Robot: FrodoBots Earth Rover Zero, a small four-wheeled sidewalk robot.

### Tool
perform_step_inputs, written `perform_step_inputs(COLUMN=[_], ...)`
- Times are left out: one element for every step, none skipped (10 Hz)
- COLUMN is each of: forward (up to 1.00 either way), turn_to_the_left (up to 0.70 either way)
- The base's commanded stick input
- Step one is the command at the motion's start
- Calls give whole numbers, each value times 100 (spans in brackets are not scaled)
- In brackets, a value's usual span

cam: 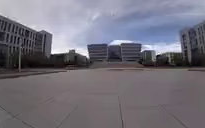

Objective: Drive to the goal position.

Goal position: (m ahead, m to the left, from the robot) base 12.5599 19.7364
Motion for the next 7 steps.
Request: perform_step_inputs(forward=[70, 70, 70, 70, 70, 70, 70], turn_to_the_left=[0, 0, 0, 0, 0, 0, 0])
